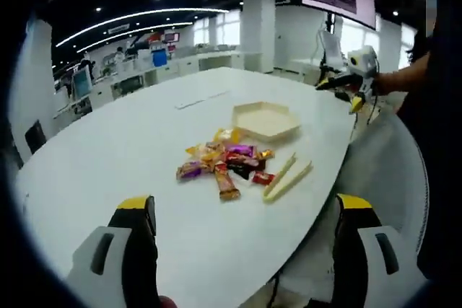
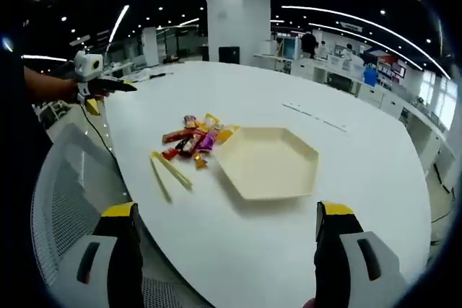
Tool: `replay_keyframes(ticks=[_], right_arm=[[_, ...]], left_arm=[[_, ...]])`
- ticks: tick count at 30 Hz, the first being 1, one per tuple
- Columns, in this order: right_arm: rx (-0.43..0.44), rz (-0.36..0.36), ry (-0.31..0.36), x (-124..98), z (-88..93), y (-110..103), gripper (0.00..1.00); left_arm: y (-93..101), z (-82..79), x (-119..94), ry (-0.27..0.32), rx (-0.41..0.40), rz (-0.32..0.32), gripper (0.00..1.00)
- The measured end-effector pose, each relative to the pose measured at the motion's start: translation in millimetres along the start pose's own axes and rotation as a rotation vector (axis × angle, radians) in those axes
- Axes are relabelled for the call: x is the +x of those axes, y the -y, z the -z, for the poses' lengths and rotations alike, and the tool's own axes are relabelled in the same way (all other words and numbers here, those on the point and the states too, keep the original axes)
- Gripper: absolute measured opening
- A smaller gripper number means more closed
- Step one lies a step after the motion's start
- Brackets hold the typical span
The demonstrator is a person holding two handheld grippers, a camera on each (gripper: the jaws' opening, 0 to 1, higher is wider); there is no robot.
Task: Place the target food into the container with the food tongs after gripping and lifting it, then release it inside without dropping or visibly crushing the food.
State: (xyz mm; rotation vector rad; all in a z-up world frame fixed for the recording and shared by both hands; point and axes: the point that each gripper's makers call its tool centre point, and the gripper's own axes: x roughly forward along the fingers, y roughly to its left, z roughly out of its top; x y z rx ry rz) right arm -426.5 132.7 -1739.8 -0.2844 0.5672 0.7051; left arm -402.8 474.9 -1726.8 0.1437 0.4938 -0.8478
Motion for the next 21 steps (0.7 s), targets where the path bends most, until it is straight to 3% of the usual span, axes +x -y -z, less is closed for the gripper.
replay_keyframes(ticks=[5,7,8,11,21], right_arm=[[-0.002,-0.006,0.030,3,-2.3,0,1.00],[0.007,-0.013,0.030,3,0.1,1,1.00],[0.012,-0.027,0.031,3,0.3,0,1.00],[-0.007,-0.035,0.039,1,0.2,5,1.00],[-0.010,-0.050,0.045,7,1.7,10,1.00]], left_arm=[[0.9,0.4,14,0.014,0.004,0.022,0.96],[7.9,16.1,23,-0.051,0.020,0.041,0.98],[10.4,16.3,24,-0.064,0.055,0.032,0.98],[14.4,10.9,21,-0.043,0.049,0.030,0.99],[-1.3,7.4,12,-0.041,0.052,-0.034,0.99]])
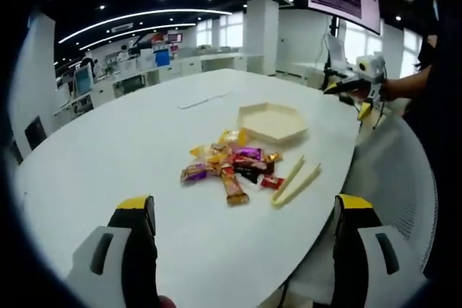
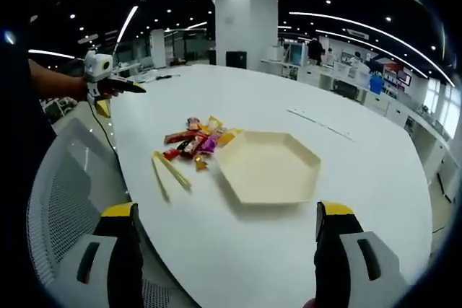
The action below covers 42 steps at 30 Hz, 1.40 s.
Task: Place the target food into the container with the food tongs after gripping and lifting it, then release it inside without dropping or visibly crushing the food.
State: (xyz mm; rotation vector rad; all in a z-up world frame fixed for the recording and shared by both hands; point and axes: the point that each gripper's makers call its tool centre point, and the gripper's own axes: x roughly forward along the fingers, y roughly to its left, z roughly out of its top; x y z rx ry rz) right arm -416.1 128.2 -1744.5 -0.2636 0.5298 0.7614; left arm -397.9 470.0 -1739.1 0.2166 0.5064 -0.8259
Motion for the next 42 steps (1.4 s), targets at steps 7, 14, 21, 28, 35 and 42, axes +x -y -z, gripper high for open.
replay_keyframes(ticks=[7,14,21,28,35,42], right_arm=[[-0.015,-0.005,0.006,2,-6.6,-4,1.00],[-0.035,-0.055,0.005,6,-9.1,-18,1.00],[-0.104,-0.050,-0.014,14,-12.9,-15,1.00],[-0.121,-0.088,0.005,27,-19.8,-24,1.00],[-0.188,-0.212,-0.006,53,-28.3,-59,0.89],[-0.264,-0.295,-0.018,84,-31.2,-81,0.82]], left_arm=[[3.1,-0.6,3,-0.011,0.015,0.014,0.99],[8.2,-1.2,-3,-0.021,0.017,0.013,0.99],[2.1,0.0,3,-0.009,0.029,0.026,0.99],[-1.8,-4.3,3,0.003,0.035,0.028,0.98],[6.8,-1.2,4,-0.009,0.033,0.044,0.98],[13.7,-4.1,6,-0.008,0.032,0.039,0.97]])
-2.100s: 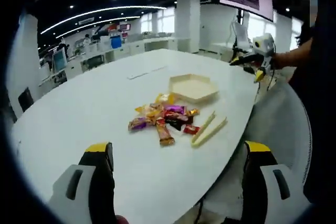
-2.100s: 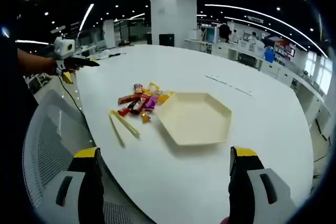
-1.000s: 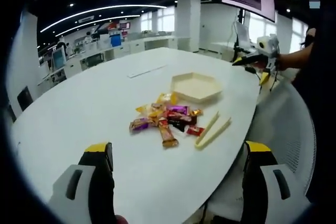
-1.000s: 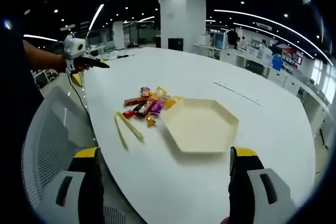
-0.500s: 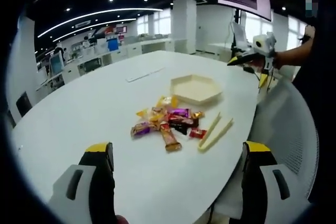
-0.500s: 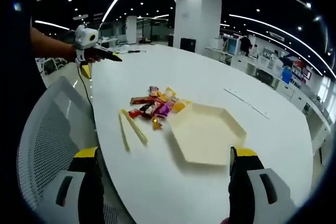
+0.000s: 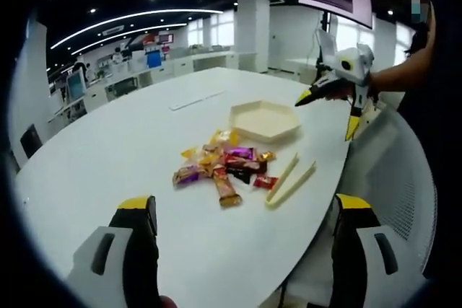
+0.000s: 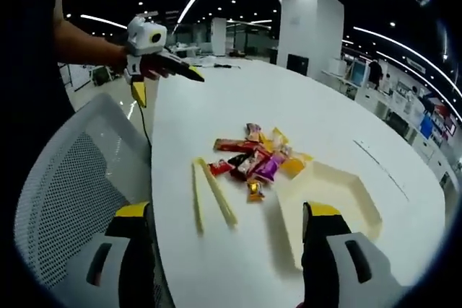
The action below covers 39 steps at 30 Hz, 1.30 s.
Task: Place the target food into the container with the food tongs after gripping and lifting it, then release it inside without dropping or visibly crushing the food.
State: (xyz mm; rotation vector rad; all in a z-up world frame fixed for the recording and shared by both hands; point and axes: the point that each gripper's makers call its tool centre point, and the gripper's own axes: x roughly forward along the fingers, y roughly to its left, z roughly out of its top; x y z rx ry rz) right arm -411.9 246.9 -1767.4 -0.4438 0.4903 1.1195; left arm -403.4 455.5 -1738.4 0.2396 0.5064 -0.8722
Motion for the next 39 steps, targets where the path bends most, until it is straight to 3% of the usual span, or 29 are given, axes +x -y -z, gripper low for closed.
replay_keyframes(ticks=[5,9,12,16,19,28,30,32,39], right_arm=[[-0.022,-0.058,-0.022,26,9.3,-3,0.74],[-0.038,-0.138,-0.064,41,22.3,-15,0.57],[-0.063,-0.123,-0.067,53,29.7,-12,0.63],[-0.052,-0.153,-0.059,58,29.8,-15,0.51],[-0.094,-0.137,-0.057,64,35.2,-13,0.51],[-0.072,-0.167,-0.078,77,47.9,-18,0.42],[-0.051,-0.153,-0.118,76,58.5,-15,0.31],[-0.060,-0.173,-0.079,78,54.6,-17,0.28],[-0.085,-0.159,-0.112,79,52.9,-20,0.09]], left_arm=[[-2.2,-1.9,1,0.003,0.000,-0.006,0.97],[-4.3,-5.4,-2,0.017,-0.008,-0.015,0.96],[-4.1,-2.8,-4,0.020,-0.009,-0.016,0.95],[-4.6,3.0,-7,0.010,-0.017,-0.015,0.95],[-5.5,4.9,-9,0.007,-0.029,-0.021,0.94],[-1.1,5.1,-11,0.021,-0.044,-0.032,0.91],[0.0,6.3,-12,0.020,-0.048,-0.032,0.90],[-0.4,7.4,-13,0.018,-0.048,-0.036,0.90],[-2.2,6.4,-14,0.023,-0.055,-0.044,0.88]])
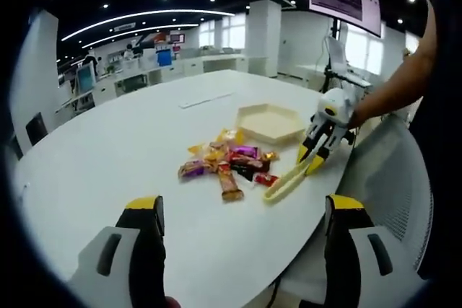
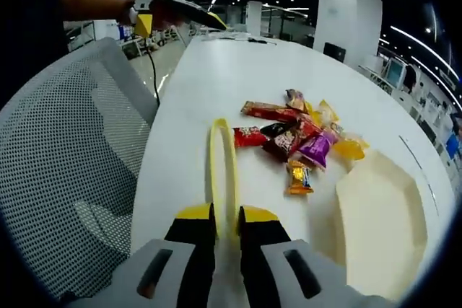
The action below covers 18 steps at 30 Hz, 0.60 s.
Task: Place the target food into the container with the food tongs after gripping and lifting it, then release it inside without dropping or visibly crushing the food.
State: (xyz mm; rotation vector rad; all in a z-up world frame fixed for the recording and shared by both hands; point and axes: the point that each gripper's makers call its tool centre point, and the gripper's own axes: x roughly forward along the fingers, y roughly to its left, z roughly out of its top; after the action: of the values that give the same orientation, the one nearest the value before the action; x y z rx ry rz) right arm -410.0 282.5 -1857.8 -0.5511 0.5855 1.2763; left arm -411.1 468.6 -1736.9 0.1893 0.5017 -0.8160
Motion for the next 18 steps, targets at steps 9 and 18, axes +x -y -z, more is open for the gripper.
replay_keyframes(ticks=[9,18], right_arm=[[0.090,-0.003,-0.018,-11,-12.4,-1,0.04],[0.151,-0.030,0.038,-34,-47.2,-4,0.03]], left_arm=[[-2.4,-5.9,1,-0.004,-0.016,0.032,0.83],[-5.0,-24.6,6,0.028,-0.003,0.068,0.82]])
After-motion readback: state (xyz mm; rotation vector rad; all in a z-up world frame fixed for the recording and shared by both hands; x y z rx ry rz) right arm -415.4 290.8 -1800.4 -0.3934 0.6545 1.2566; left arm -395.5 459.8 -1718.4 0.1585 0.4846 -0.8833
